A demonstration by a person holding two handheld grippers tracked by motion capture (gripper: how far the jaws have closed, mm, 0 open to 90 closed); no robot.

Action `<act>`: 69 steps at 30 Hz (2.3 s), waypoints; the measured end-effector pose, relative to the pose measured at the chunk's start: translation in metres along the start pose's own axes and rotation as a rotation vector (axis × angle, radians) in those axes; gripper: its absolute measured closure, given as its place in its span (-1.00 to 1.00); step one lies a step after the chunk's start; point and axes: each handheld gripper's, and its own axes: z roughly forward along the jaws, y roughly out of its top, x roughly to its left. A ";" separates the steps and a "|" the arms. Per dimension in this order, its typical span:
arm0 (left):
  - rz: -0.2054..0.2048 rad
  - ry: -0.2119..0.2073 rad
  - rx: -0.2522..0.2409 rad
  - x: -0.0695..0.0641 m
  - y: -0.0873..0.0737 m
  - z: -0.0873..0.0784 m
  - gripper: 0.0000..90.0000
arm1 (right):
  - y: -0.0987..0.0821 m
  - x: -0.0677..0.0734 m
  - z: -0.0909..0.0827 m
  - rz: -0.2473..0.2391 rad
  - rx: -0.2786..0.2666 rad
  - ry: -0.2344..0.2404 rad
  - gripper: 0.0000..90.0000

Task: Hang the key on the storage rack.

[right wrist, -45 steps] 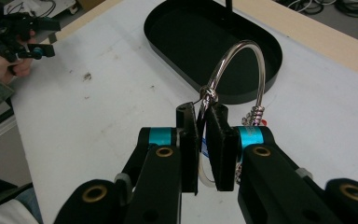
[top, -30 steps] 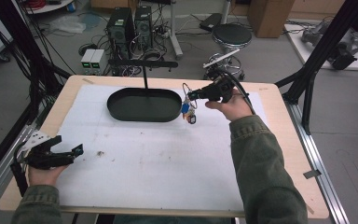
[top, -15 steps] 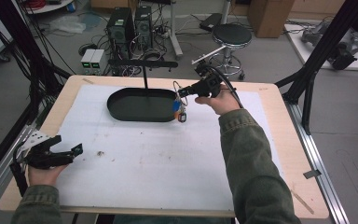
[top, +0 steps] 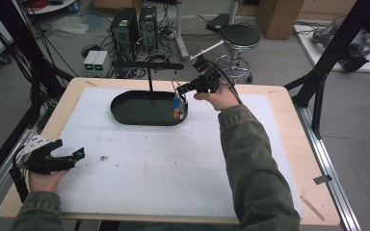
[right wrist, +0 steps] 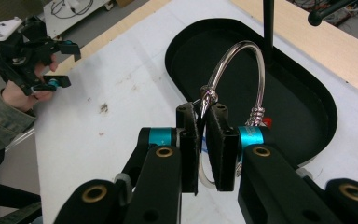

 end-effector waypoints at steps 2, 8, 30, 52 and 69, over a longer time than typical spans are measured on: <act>-0.003 -0.001 -0.004 0.001 0.000 0.000 -0.96 | 0.003 -0.001 0.002 0.006 0.004 0.001 0.86; -0.010 0.001 -0.007 0.002 0.000 0.000 -0.96 | 0.018 -0.004 0.008 0.005 0.013 0.014 0.86; -0.014 0.003 -0.010 0.005 0.000 0.001 -0.96 | 0.038 -0.033 0.001 0.044 0.002 -0.012 0.86; -0.023 -0.001 -0.018 0.006 0.000 0.003 -0.96 | 0.037 -0.061 0.001 0.110 -0.040 -0.083 0.87; -0.025 -0.004 -0.020 0.006 0.000 0.003 -0.96 | 0.039 -0.058 0.012 0.097 -0.039 -0.142 0.68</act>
